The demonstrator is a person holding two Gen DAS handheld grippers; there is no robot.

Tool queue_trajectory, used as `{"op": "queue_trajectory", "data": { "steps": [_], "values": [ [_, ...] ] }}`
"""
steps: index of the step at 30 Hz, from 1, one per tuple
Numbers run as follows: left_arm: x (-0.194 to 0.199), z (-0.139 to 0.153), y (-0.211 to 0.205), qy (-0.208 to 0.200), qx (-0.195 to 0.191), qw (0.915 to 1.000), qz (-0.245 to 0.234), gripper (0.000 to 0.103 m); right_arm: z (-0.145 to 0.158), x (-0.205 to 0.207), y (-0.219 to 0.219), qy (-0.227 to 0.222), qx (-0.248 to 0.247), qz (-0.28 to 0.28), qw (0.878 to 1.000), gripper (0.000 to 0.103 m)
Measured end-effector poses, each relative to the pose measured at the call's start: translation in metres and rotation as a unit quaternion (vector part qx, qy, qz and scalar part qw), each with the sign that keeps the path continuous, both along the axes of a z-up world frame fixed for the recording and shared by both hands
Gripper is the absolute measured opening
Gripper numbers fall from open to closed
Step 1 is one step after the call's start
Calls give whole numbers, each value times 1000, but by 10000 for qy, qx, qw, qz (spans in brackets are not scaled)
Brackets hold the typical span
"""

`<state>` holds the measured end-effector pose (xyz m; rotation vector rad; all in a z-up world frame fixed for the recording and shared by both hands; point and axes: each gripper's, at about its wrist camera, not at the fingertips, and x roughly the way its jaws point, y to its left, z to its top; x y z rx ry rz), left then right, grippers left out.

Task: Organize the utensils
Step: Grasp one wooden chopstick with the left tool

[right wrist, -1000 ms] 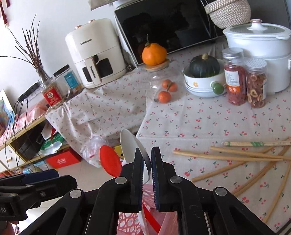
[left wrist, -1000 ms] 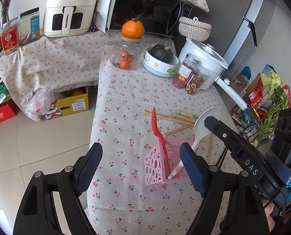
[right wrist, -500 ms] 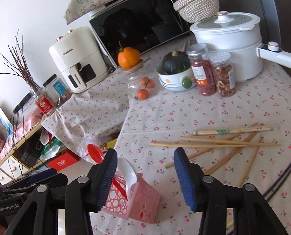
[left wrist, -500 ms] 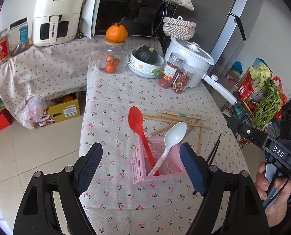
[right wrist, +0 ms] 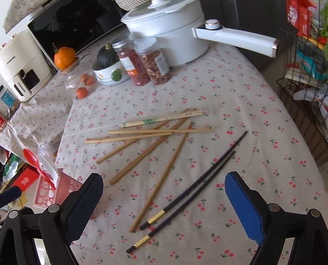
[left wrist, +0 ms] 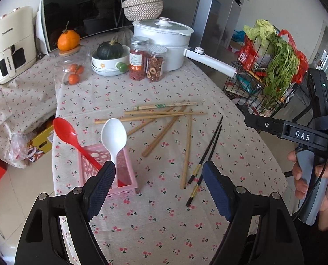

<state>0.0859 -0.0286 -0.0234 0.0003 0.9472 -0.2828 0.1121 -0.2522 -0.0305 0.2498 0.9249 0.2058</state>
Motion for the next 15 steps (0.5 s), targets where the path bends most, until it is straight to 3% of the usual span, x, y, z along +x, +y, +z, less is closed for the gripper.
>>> {"op": "queue_trajectory", "data": {
  "steps": [5,10,15],
  "values": [
    [25,-16,-46,377,281,9986,-261,85,-11,9,-33,328,-176,-301,9989,95],
    [66,-44,-80,945,262,9950,-177,85,-17,15,-64,583,-128,-712,9957,95],
    [102,-71,-94,1263,224,9917,49,85,-26,22,-83,824,-301,-991,9912,95]
  ]
}}
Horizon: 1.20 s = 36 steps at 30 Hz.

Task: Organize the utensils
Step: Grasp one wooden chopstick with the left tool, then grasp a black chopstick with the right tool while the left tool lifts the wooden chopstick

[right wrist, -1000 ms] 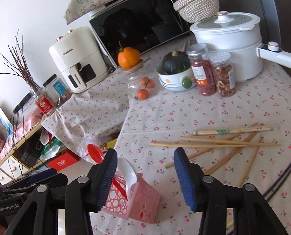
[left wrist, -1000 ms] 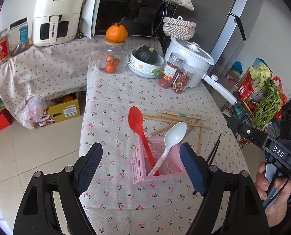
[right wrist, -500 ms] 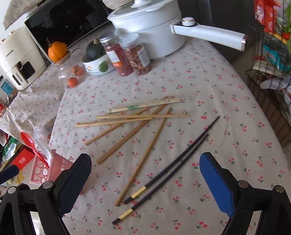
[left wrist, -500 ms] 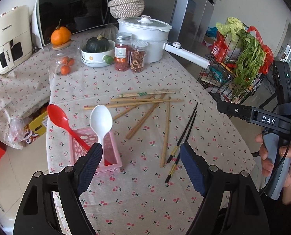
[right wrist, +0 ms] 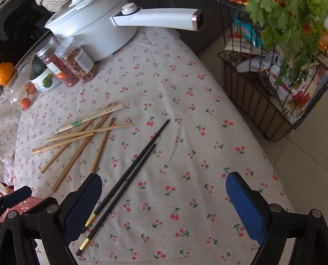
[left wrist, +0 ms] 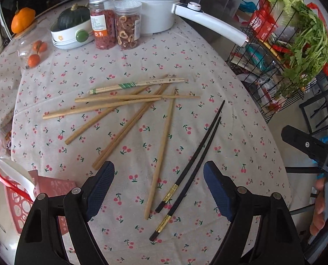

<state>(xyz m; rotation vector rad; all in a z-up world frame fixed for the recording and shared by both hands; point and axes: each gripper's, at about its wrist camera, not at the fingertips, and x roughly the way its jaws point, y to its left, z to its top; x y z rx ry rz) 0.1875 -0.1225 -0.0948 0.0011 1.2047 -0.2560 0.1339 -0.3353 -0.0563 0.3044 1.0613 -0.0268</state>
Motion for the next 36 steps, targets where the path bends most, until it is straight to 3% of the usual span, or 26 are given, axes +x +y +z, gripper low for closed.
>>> {"op": "queue_trajectory", "data": {
  "steps": [6,8,10,12,15,18,21,24,28,36],
  "values": [
    [34,-24,-6,218,-186,9996,45,79,-8,15,-5,108,-234,72,9996,95],
    [45,-31,-10,251,-363,9990,13,68,-13,22,-8,197,-256,10,9995,95],
    [58,-41,-19,369,-479,9981,-110,36,-20,29,-11,307,-214,-38,9993,95],
    [67,-48,-29,371,-347,9985,-208,28,-25,35,-15,381,-141,-51,9992,95],
    [80,-56,-44,229,-83,9992,-303,28,-35,40,-19,543,-83,-137,9984,95],
    [93,-69,-52,336,27,9991,-261,27,-42,44,-19,648,22,-111,9978,95],
    [99,-76,-56,222,319,9986,-347,8,-44,46,-20,678,56,-118,9976,95],
    [97,-78,-58,139,442,9979,-446,6,-46,48,-22,691,78,-155,9975,95],
    [88,-70,-48,136,332,9986,-376,6,-50,50,-21,762,124,-179,9969,95],
    [39,-11,-30,-371,177,9969,-677,6,-52,53,-6,802,44,-63,9968,95]
  ]
}}
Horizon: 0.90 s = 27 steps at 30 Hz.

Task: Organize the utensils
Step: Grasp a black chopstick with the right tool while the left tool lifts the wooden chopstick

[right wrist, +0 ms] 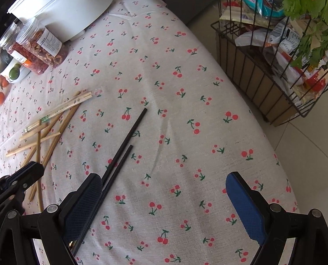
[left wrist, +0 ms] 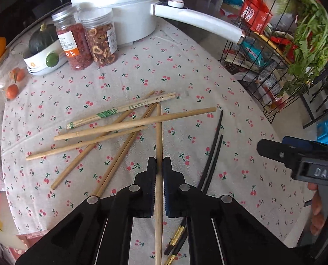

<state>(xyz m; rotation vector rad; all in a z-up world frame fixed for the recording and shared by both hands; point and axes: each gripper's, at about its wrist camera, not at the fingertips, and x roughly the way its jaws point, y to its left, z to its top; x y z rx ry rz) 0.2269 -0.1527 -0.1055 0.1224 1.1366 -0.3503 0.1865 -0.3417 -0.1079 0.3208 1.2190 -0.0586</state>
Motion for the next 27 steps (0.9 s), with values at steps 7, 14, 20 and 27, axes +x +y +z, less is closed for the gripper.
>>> {"op": "queue_trajectory", "data": {
  "steps": [7,14,20,27],
  "values": [
    [-37,17,28,302,-298,9989,-172,6,-2,1,17,56,-194,183,9996,95],
    [-78,27,45,431,-938,9940,-365,6,-3,2,28,42,-294,243,9993,95],
    [-106,39,75,222,-1519,9880,-157,6,-14,10,28,136,-374,119,9991,95],
    [-117,53,94,35,-1623,9865,-202,6,-37,32,37,166,-192,27,9997,88]
  ]
}}
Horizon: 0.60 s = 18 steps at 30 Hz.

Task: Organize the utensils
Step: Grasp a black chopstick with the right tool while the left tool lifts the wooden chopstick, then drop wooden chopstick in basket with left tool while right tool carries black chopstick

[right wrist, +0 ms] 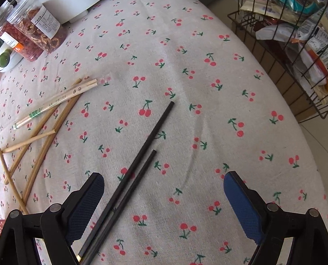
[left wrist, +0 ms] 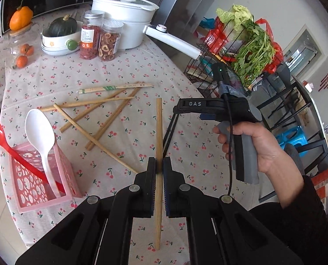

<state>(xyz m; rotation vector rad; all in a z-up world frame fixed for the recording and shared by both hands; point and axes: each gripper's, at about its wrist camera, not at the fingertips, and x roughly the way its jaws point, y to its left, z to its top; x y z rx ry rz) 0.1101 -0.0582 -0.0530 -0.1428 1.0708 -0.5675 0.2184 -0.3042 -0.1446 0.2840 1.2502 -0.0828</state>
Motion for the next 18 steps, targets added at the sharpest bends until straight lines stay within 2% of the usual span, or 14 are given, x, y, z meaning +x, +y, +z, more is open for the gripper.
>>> {"op": "queue_trajectory", "data": {
  "steps": [4,7,9,11,12,15,18],
  "values": [
    [0,-1,9,56,-63,10000,9,6,-10,16,18,-28,-288,134,9995,74],
    [0,-2,17,94,-103,9999,57,6,-13,24,32,-95,-909,151,9957,66],
    [0,-2,22,111,-126,9998,105,6,-11,25,38,-237,-974,141,9949,53],
    [0,-2,27,113,-128,9997,147,6,-8,28,45,-313,-918,189,9951,17],
    [1,-2,29,107,-126,9997,177,6,-8,29,49,-346,-862,241,9954,14],
    [0,-2,35,42,-71,9996,259,6,-8,29,56,-471,-739,245,9958,11],
    [-2,2,42,-53,-86,9993,356,6,-7,27,54,-599,-196,145,9979,7]
  ]
}}
